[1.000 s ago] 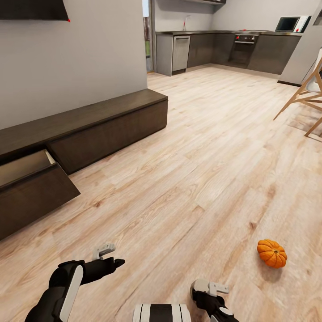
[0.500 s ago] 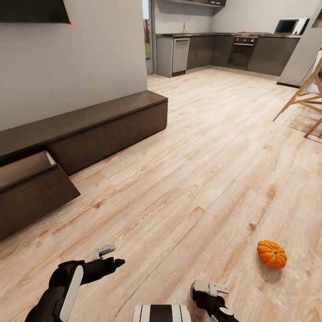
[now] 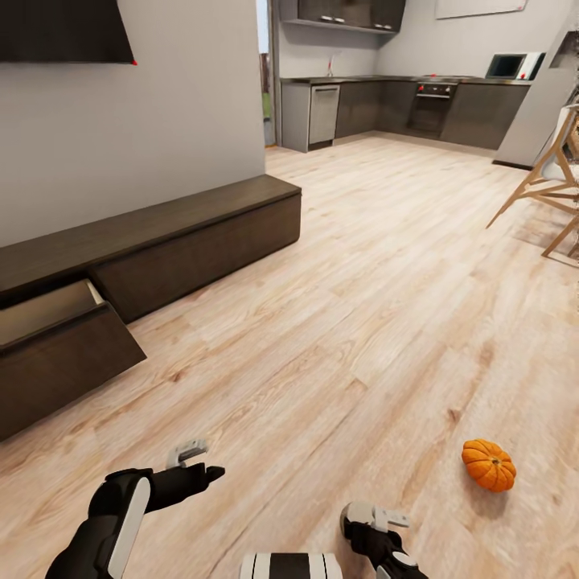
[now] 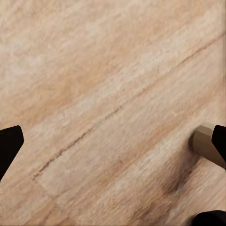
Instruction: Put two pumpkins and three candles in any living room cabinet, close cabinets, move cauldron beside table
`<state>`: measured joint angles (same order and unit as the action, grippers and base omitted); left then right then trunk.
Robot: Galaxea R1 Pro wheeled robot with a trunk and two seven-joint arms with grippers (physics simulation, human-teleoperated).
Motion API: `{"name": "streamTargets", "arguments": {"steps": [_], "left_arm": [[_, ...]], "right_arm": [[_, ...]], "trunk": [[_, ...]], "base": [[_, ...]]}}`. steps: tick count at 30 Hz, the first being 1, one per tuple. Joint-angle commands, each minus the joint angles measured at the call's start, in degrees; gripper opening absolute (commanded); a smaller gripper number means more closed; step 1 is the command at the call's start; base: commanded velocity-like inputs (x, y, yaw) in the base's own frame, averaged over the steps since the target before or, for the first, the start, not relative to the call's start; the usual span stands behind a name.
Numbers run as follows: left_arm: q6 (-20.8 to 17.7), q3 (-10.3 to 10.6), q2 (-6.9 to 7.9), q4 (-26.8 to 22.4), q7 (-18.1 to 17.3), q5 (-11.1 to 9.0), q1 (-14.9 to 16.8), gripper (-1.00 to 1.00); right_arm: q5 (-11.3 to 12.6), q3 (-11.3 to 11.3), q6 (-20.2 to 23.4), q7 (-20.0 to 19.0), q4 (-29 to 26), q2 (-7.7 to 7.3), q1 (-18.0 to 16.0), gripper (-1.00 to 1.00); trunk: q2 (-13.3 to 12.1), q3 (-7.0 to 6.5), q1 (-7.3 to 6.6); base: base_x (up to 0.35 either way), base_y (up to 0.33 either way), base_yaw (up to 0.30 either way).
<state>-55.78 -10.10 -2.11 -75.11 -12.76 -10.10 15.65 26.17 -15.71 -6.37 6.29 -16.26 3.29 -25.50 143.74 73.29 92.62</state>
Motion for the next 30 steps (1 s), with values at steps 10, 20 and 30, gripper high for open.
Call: {"name": "streamTargets", "arguments": {"steps": [10,20,30], "left_arm": [[-0.42,-0.15,0.00,0.53,0.52,0.42,0.00,1.00],[-0.73,-0.41,0.00,0.58,0.63,0.41,0.00,1.00],[-0.98,-0.39,-0.03,0.58,0.55,0.36,0.00,1.00]], "right_arm": [[0.13,-0.09,1.64,0.21,-4.18,0.24,0.07,-1.00],[0.22,0.13,5.27,0.17,-4.71,0.09,0.08,-1.00],[1.05,0.78,5.80,0.47,-4.70,0.23,0.11,-1.00]], "trunk": [[-0.14,-2.22,-0.25],[-0.27,-4.44,-0.51],[-0.40,-6.64,-0.77]], "base": [[0.000,0.000,0.000],[0.000,0.000,0.000],[-0.012,0.000,0.002]]}}
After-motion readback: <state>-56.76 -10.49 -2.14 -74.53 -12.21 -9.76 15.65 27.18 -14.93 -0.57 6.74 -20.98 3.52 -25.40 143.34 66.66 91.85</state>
